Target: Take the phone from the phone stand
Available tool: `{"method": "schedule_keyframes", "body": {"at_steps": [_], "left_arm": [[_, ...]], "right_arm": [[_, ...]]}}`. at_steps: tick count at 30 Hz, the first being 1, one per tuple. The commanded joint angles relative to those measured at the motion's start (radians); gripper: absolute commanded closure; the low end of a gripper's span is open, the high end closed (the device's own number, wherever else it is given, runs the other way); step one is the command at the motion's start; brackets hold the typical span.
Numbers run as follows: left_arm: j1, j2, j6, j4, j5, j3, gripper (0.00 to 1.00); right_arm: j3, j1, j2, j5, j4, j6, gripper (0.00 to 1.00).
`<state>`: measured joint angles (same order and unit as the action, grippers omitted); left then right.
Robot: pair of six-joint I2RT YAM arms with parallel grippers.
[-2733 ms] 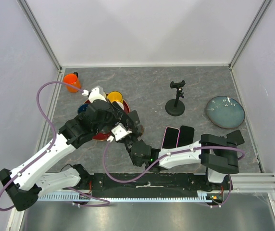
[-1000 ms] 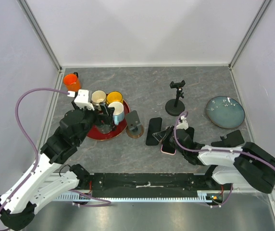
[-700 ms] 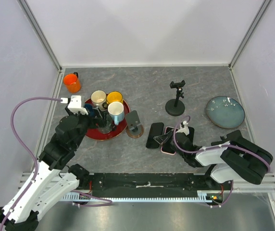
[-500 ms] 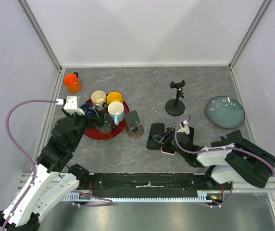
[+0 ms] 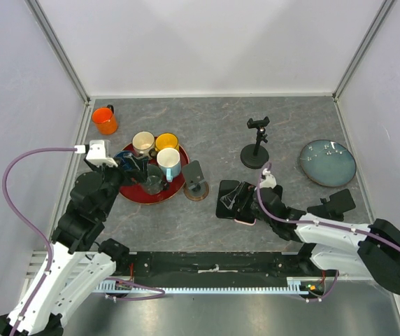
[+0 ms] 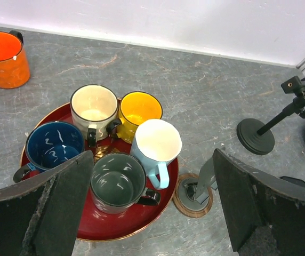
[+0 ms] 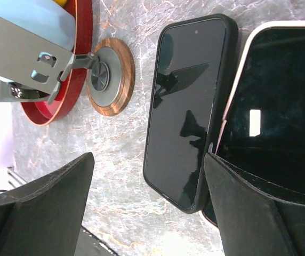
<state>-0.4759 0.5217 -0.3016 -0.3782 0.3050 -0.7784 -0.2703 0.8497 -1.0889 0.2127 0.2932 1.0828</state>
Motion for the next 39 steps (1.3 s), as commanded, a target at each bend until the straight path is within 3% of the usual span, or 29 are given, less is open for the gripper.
{"method": "schedule_keyframes", "body": {"at_steps": [1, 7, 16, 26, 31, 39], "left_arm": [[0.020, 0.001, -0.030, 0.051, -0.043, 0.008, 0.01], [0.031, 0.008, -0.034, 0.053, -0.049, 0.010, 0.01], [0.045, 0.012, -0.037, 0.055, -0.060, 0.011, 0.01], [0.059, -0.017, -0.021, 0.048, -0.014, 0.007, 0.01], [0.060, -0.089, 0.004, 0.042, 0.089, 0.005, 0.01], [0.060, -0.265, 0.101, 0.013, 0.218, -0.059, 0.00]], "right_arm": [[-0.072, 0.002, -0.075, -0.105, 0.000, -0.115, 0.09], [-0.138, 0.035, -0.206, -0.162, 0.046, -0.141, 0.02], [-0.191, 0.063, -0.088, -0.015, -0.144, -0.236, 0.02], [-0.366, 0.060, 0.240, 0.416, -0.503, -0.596, 0.02], [-0.489, 0.060, 0.365, 0.684, -0.558, -0.794, 0.02], [-0.589, 0.061, 0.606, 0.927, -0.549, -1.075, 0.02]]}}
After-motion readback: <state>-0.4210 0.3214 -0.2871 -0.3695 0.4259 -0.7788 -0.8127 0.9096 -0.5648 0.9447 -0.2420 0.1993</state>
